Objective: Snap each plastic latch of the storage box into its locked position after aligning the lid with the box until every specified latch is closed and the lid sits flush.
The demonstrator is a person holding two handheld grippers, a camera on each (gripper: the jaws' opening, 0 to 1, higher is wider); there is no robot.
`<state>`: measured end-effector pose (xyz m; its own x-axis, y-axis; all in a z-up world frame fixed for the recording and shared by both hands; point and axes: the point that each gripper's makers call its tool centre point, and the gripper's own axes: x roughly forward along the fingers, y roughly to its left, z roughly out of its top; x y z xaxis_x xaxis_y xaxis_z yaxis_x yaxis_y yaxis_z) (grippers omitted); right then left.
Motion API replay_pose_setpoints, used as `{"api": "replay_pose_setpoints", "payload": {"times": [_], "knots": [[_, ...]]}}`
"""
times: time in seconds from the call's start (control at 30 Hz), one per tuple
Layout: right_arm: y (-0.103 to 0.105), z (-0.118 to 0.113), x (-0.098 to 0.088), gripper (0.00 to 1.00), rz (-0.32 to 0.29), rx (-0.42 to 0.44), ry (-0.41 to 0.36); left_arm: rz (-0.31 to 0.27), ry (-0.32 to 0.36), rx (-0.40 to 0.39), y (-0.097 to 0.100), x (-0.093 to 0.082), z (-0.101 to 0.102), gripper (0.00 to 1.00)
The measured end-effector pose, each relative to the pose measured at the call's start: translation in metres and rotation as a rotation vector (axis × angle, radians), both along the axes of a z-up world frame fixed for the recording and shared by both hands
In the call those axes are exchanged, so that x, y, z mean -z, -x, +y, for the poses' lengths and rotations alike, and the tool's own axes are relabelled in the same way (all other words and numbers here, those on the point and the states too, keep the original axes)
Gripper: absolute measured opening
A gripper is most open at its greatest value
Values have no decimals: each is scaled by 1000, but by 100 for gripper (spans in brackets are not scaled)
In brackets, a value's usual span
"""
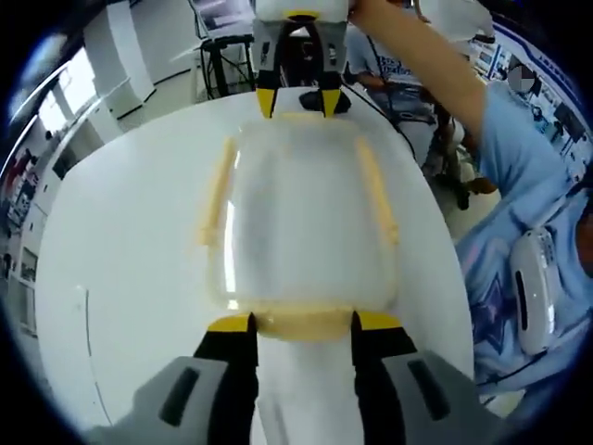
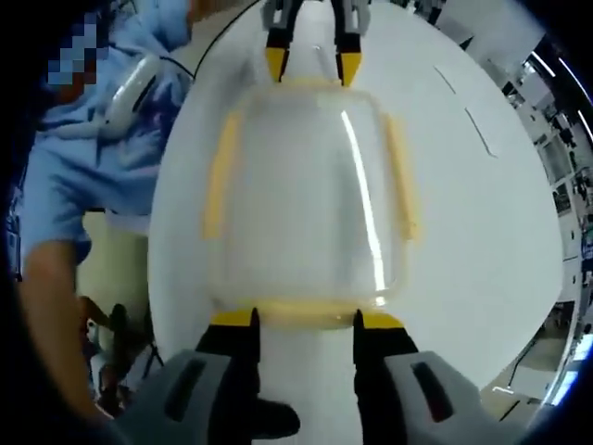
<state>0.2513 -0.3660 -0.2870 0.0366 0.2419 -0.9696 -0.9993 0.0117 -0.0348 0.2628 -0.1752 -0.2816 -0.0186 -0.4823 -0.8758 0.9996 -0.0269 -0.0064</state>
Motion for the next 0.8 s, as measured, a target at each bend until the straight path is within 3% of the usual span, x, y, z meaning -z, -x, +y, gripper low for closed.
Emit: {"api": "replay_pose_setpoints", "payload": {"times": [0.33,0.8], "knots": [[5,20,-14,38,-9,-9,-30,2,8,-7,7,-20,20,38],[3,51,-26,38,-7,-23,-69,8,11,-19,7,-30,49,38]]}}
